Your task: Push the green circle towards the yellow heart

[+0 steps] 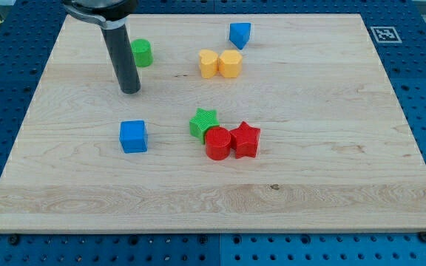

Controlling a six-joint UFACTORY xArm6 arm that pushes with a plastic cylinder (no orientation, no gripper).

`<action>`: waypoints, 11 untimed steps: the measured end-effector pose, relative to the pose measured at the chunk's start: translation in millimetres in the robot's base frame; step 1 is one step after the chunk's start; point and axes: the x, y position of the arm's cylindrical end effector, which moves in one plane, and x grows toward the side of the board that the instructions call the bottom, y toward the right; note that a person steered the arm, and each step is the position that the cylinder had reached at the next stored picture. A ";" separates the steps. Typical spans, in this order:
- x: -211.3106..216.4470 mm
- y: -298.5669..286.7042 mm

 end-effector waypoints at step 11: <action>-80.6 14.7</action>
